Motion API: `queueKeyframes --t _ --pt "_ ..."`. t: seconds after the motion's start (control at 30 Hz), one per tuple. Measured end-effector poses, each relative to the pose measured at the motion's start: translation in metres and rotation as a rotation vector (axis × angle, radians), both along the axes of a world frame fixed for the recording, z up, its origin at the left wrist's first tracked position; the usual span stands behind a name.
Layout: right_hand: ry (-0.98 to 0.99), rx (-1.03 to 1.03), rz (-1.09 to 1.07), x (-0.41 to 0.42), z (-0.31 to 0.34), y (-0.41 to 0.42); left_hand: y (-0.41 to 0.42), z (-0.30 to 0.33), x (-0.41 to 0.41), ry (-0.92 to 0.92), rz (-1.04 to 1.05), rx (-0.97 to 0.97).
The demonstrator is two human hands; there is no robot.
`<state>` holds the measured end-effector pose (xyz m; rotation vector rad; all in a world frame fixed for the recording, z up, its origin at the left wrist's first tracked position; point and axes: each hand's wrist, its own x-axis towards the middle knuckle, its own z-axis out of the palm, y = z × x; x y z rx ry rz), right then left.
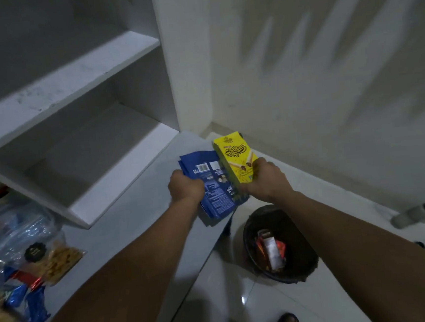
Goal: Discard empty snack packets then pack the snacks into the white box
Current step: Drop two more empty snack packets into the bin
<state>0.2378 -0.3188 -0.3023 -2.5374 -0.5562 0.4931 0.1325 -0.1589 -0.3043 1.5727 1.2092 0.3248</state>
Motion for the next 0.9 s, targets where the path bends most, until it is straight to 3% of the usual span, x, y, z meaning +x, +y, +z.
queueKeyframes --t 0.2,0.4,0.67,0.9 --pt "0.017 -0.049 -0.204 0.034 -0.001 -0.087 -0.068 0.004 0.046 -0.011 -0.279 0.145" --pt "0.091 -0.153 -0.277 0.057 -0.044 -0.171 -0.141 -0.036 0.079 0.025 -0.460 0.189" --pt "0.271 -0.201 -0.273 0.064 -0.162 -0.240 -0.209 -0.151 0.098 0.264 -0.522 0.266" --pt "0.381 -0.250 -0.258 0.045 -0.278 -0.254 -0.222 -0.268 0.085 0.390 -0.503 0.253"
